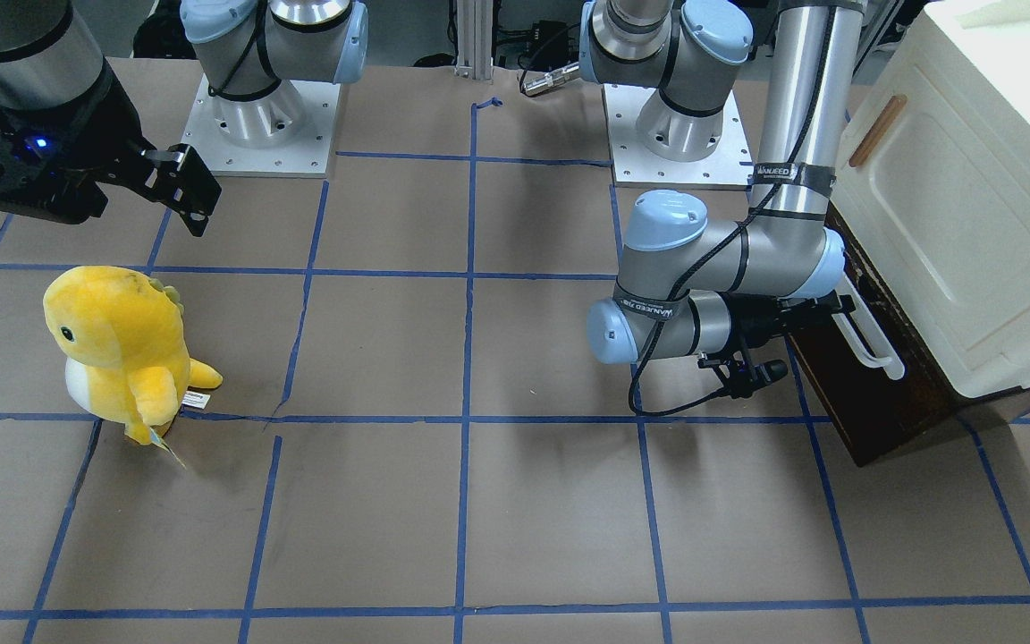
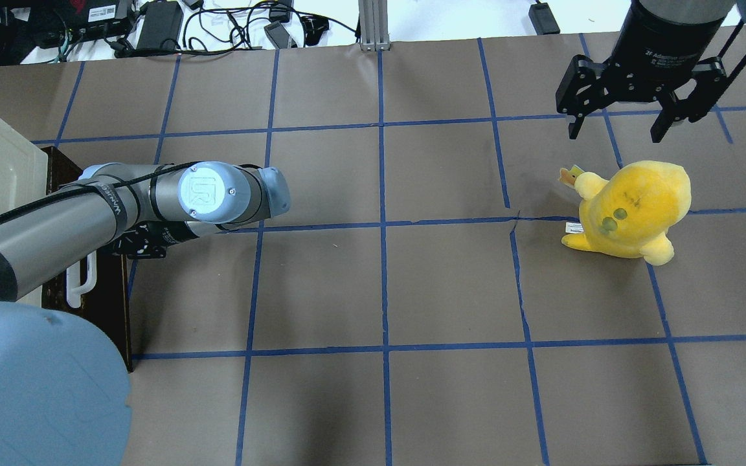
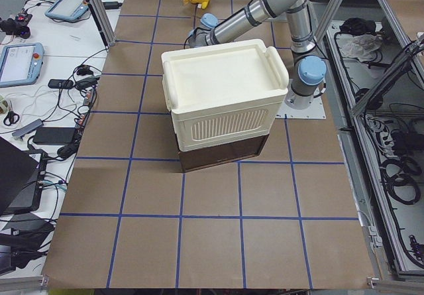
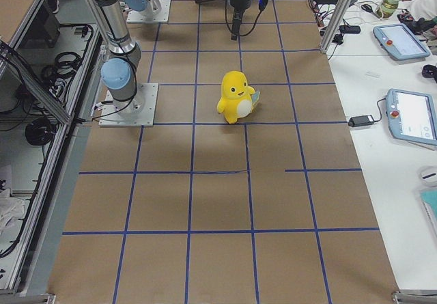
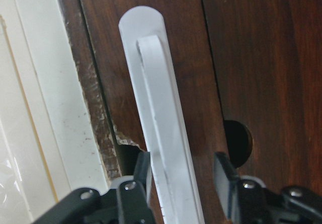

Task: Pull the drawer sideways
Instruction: 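Close the left gripper around the white bar handle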

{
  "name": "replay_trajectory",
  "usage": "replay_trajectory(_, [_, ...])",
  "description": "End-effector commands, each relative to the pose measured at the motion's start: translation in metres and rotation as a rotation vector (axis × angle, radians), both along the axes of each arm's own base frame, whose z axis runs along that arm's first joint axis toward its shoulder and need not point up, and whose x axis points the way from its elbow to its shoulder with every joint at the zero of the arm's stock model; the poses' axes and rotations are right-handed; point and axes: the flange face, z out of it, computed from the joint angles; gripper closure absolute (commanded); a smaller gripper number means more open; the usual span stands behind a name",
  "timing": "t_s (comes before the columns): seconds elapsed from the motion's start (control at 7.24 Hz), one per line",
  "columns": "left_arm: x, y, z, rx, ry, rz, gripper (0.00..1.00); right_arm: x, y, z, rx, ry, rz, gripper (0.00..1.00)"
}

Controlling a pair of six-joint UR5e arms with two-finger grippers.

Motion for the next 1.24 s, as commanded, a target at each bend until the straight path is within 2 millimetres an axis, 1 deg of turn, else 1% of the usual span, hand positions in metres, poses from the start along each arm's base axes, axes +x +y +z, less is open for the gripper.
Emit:
replay_trajectory(0.0, [-0.0003,0.0001,0.0005,0.000,0.000,-0.001,0.71,0.0000,-0.0001,0.0001,-0.001,0.000,0.000,0.00])
replay_trajectory(0.55, [-0.0011,-0.0010,0.0006,-0.002,0.000,-0.002,0.73,0.0000,0.0000,0.0000,0.000,0.000,0.000,0.00])
replay_trajectory(1.11, [-0.0094,0.0007,0.0010,0.006,-0.001,-0.020,0.73,0.0000,-0.0001,0.0001,-0.001,0.000,0.000,0.00])
